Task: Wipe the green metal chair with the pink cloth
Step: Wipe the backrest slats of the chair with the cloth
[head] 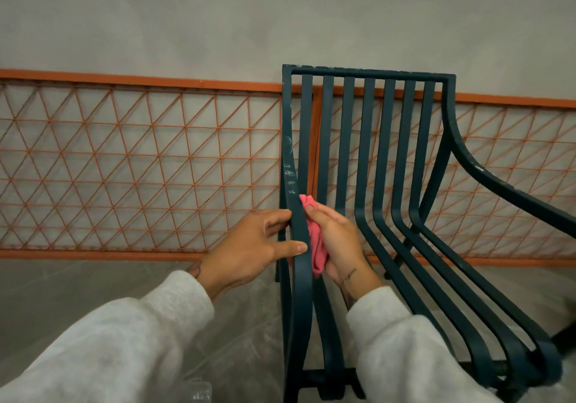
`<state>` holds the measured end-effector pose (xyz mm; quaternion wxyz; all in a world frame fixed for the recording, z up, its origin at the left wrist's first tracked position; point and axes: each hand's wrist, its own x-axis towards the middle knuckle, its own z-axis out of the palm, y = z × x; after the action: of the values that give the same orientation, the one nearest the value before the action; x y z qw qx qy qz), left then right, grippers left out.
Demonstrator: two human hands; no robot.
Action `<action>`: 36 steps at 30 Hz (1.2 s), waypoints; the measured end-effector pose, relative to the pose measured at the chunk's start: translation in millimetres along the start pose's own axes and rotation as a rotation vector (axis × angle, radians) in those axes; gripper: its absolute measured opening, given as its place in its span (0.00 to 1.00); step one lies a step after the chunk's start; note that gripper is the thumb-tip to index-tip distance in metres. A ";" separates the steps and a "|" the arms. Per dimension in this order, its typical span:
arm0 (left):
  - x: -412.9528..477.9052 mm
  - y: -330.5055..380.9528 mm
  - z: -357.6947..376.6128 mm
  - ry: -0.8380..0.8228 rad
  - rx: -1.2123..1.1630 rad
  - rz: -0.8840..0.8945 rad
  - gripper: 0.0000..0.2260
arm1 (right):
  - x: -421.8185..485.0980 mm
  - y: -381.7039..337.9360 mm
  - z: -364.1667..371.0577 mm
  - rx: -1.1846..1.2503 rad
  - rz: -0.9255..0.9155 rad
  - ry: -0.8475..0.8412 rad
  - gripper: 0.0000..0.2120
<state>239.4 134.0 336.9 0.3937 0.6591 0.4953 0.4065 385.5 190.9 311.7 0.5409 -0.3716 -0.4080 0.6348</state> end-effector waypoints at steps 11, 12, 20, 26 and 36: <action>3.3 -1.6 -1.5 -0.015 -0.001 0.000 0.23 | -19.7 3.3 -17.7 -0.106 0.007 -0.002 0.09; 2.1 0.0 -1.8 -0.015 -0.002 -0.005 0.25 | -16.5 0.4 -14.6 -0.121 0.011 0.019 0.08; -1.5 5.6 0.9 -0.019 -0.057 -0.016 0.22 | -16.7 -4.5 -16.3 -0.192 0.011 -0.019 0.06; 2.2 12.5 -0.2 0.010 -0.084 -0.142 0.26 | -6.7 -18.4 -43.7 -0.273 0.050 -0.122 0.05; 28.8 9.8 5.5 0.265 -0.358 -0.303 0.09 | 44.8 -62.3 -49.0 -0.377 0.039 -0.147 0.15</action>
<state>252.9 159.5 348.1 0.4922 0.4384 0.5556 0.5068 448.0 246.0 348.5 0.4179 -0.4270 -0.5507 0.5829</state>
